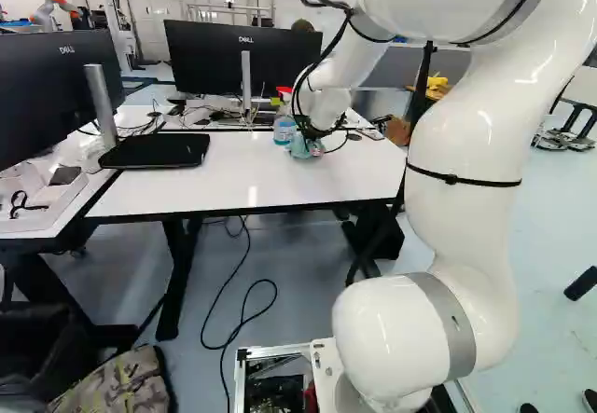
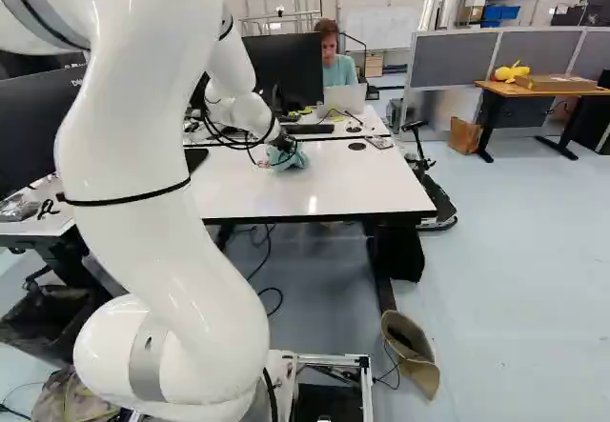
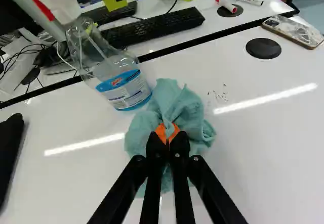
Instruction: Clean the table with the green towel
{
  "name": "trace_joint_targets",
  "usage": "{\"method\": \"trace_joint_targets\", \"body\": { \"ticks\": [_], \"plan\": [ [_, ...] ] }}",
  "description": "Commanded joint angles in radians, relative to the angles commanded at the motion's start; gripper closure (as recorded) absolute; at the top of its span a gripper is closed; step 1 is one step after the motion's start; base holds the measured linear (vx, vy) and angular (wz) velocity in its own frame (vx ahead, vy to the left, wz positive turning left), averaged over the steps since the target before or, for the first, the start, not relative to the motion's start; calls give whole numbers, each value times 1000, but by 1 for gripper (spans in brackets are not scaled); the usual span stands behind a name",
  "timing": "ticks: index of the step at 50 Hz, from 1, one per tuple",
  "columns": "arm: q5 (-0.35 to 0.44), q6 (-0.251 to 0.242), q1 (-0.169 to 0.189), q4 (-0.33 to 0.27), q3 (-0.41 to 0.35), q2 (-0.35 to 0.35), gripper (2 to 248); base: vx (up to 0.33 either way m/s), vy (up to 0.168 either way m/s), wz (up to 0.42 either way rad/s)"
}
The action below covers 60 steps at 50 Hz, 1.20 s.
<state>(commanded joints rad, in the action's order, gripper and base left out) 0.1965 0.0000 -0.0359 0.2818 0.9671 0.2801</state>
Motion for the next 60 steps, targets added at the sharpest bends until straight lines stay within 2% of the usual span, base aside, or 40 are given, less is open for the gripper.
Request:
{"method": "trace_joint_targets", "body": {
  "ticks": [9, 39, 53, 60],
  "plan": [
    [0, 0, 21, 0, 31, 8, 224, 0, 0, 0],
    [0, 0, 91, -4, 154, 110, 224, 0, 0, 0],
    [0, 0, 126, -55, 182, 132, 224, 0, 0, 0],
    [0, 0, 125, -92, 196, 144, 224, 0, 0, 0]
  ]
}}
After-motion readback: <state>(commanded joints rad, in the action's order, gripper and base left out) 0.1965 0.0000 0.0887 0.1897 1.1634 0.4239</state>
